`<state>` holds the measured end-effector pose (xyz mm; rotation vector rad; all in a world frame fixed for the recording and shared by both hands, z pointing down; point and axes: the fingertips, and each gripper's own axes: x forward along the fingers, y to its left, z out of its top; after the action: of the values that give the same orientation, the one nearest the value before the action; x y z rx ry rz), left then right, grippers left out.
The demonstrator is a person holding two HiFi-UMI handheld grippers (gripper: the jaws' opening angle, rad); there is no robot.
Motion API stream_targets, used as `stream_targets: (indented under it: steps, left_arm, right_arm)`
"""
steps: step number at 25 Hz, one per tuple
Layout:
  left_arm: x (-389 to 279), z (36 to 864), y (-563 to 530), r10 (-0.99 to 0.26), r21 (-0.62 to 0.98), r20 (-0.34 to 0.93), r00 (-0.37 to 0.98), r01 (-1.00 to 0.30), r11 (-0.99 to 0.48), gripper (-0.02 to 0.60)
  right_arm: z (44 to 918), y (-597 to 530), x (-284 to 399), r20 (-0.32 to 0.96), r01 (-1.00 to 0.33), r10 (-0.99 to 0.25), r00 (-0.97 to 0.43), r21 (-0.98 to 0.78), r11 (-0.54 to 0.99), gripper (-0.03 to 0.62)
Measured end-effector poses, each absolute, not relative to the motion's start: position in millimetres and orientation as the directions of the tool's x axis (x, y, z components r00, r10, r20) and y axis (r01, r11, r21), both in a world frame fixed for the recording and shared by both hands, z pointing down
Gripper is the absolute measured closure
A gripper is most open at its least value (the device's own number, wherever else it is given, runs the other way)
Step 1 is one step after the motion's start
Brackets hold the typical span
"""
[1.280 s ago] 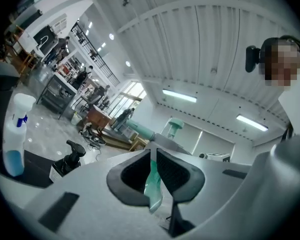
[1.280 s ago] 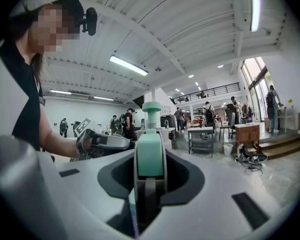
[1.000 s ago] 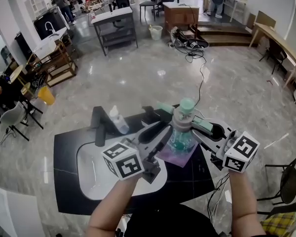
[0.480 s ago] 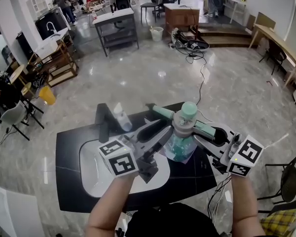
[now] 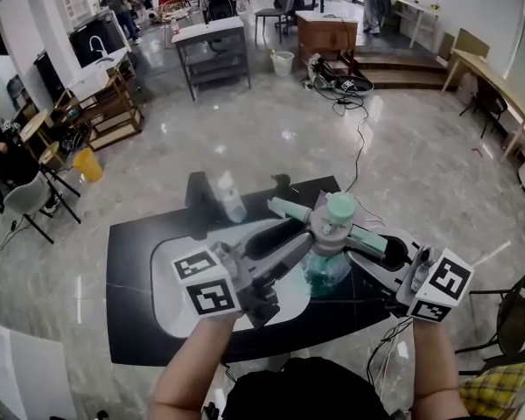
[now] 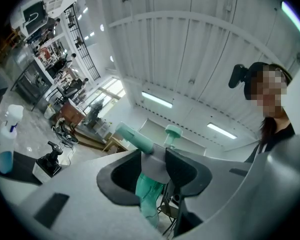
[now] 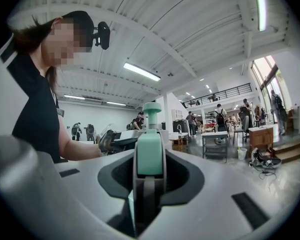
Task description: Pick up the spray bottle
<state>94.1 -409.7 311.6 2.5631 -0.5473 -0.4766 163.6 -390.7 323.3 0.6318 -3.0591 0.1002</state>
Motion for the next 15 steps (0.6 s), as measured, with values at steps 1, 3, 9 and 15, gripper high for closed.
stream_targets:
  steps: [1, 3, 9, 15]
  left_arm:
    - [91, 312, -405, -0.458, 0.517, -0.236, 0.857, -0.289, -0.806, 0.454]
    - [82, 313, -394, -0.466, 0.529, -0.244, 0.850, -0.286, -0.799, 0.454]
    - [54, 304, -352, -0.475, 0.537, -0.267, 0.838, -0.280, -0.796, 0.454]
    - [30, 302, -312, -0.500, 0.528, -0.286, 0.817, -0.301, -0.794, 0.454]
  right_arm:
    - [323, -386, 160, 0.031, -0.395, -0.394, -0.918, -0.067, 0.916, 0.496]
    - [324, -376, 152, 0.038, -0.392, -0.390, -0.920, -0.078, 0.917, 0.496]
    - [315, -334, 124, 0.031, -0.357, -0.356, -0.934, -0.117, 0.927, 0.496]
    - [314, -296, 100, 0.019, -0.326, -0.327, -0.945, -0.133, 0.936, 0.494]
